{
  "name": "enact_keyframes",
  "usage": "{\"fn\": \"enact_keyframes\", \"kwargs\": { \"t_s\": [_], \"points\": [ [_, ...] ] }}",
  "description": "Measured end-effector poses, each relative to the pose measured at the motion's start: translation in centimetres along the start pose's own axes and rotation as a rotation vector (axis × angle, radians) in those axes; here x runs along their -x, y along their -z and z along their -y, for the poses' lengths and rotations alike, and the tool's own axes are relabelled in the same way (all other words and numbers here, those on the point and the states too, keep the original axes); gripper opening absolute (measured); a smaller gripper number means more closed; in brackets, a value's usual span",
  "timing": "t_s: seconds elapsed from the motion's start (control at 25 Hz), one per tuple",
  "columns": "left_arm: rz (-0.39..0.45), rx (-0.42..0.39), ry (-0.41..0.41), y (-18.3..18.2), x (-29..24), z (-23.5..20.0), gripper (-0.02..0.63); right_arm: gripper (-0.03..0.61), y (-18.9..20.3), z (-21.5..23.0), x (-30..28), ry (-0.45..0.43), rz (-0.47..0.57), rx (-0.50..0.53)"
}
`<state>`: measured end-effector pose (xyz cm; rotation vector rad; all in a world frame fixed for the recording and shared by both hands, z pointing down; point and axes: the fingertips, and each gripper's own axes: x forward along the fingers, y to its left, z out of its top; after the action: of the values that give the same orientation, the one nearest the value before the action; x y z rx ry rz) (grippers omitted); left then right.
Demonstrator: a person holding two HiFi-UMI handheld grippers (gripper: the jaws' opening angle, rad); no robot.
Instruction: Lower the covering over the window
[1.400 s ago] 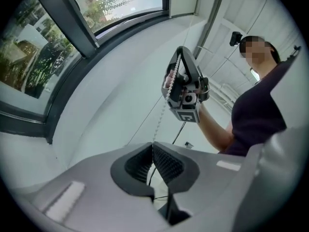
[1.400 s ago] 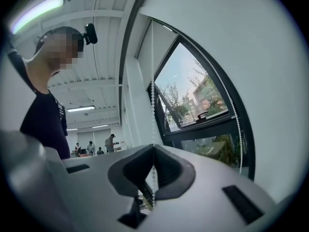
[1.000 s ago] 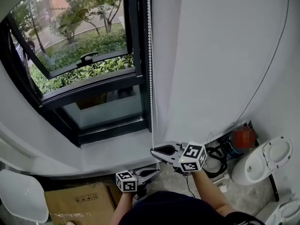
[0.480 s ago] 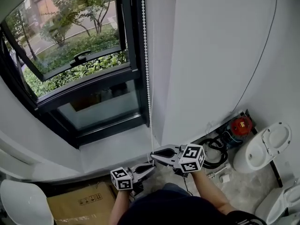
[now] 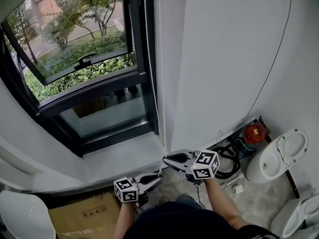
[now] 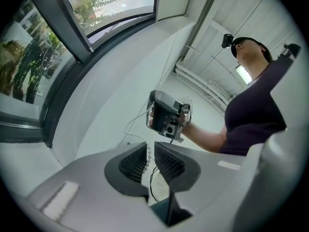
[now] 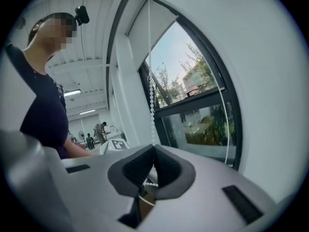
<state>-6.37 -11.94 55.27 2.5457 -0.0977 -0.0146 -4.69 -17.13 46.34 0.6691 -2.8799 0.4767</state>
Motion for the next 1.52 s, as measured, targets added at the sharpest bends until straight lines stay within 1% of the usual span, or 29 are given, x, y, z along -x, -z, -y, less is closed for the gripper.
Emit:
{"fn": "enact_keyframes", "kwargs": {
  "t_s": [0.04, 0.08, 0.12, 0.16, 0.28, 0.32, 0.4, 0.52, 0.56, 0.64, 0.68, 0.72, 0.8, 0.88, 1.04, 1.12, 1.24, 1.4, 1.44, 1.52],
  "points": [
    [-0.001, 0.001, -0.010, 0.0, 0.1, -0.1, 0.044, 0.012, 0.7, 0.1, -0.1, 0.007, -0.038, 0.016],
    [0.000, 0.008, -0.021, -0.1, 0.3, -0.3, 0.080, 0.012, 1.6, 0.1, -0.4, 0.014, -0.077, 0.028],
    [-0.002, 0.015, -0.031, -0.1, 0.4, -0.4, 0.111, 0.012, 2.4, 0.0, -0.5, 0.014, -0.103, 0.028],
    [-0.012, 0.017, -0.041, -0.1, 0.6, -0.5, 0.126, 0.012, 3.1, -0.2, -0.6, 0.007, -0.107, 0.011],
    [-0.063, -0.008, -0.088, 0.1, 1.1, -1.4, 0.160, 0.012, 3.5, -0.4, -0.3, -0.023, -0.043, -0.065],
    [-0.069, -0.017, -0.110, -0.2, 1.3, -1.9, 0.178, 0.012, 3.4, -0.5, -0.3, -0.035, -0.025, -0.079],
    [-0.047, -0.025, -0.134, -1.0, 1.9, -2.5, 0.206, 0.012, 3.2, -0.7, -0.3, -0.058, -0.010, -0.092],
    [0.028, -0.035, -0.140, -2.9, 2.8, -2.3, 0.209, 0.012, 3.6, -1.0, -0.5, -0.077, -0.022, -0.096],
    [0.053, -0.046, -0.139, -3.8, 2.9, -1.9, 0.209, 0.012, 4.2, -1.1, -0.6, -0.076, -0.051, -0.088],
    [0.085, -0.084, -0.121, -5.6, 2.9, -0.9, 0.209, 0.012, 6.5, -1.1, -1.0, -0.070, -0.141, -0.058],
    [0.088, -0.108, -0.107, -6.5, 2.7, -0.3, 0.209, 0.014, 7.4, -1.2, -1.2, -0.072, -0.165, -0.058],
    [0.086, -0.133, -0.095, -7.2, 2.6, 0.3, 0.209, 0.014, 7.9, -1.4, -1.4, -0.079, -0.161, -0.076],
    [0.081, -0.179, -0.074, -8.6, 2.4, 1.4, 0.209, 0.012, 8.1, -1.8, -1.6, -0.086, -0.124, -0.112],
    [0.088, -0.206, -0.055, -9.8, 1.9, 2.2, 0.209, 0.012, 8.1, -1.9, -1.7, -0.092, -0.112, -0.116],
    [0.129, -0.226, -0.005, -12.1, 0.6, 3.6, 0.209, 0.014, 8.4, -2.0, -1.5, -0.095, -0.149, -0.084],
    [0.124, -0.245, 0.018, -12.9, -0.3, 4.0, 0.209, 0.012, 8.6, -1.9, -1.3, -0.085, -0.179, -0.053],
    [0.102, -0.271, 0.025, -13.6, -1.5, 4.1, 0.209, 0.012, 8.8, -1.6, -1.0, -0.078, -0.219, -0.016],
    [0.096, -0.266, 0.020, -14.1, -2.7, 4.1, 0.207, 0.012, 8.9, -1.2, -0.8, -0.081, -0.226, -0.015],
    [0.096, -0.267, 0.025, -14.2, -2.9, 4.2, 0.209, 0.012, 9.1, -1.2, -0.7, -0.083, -0.241, -0.015],
    [0.101, -0.269, 0.031, -14.5, -3.2, 4.6, 0.207, 0.012, 10.9, -1.3, -0.6, -0.089, -0.331, 0.011]
  ]
}}
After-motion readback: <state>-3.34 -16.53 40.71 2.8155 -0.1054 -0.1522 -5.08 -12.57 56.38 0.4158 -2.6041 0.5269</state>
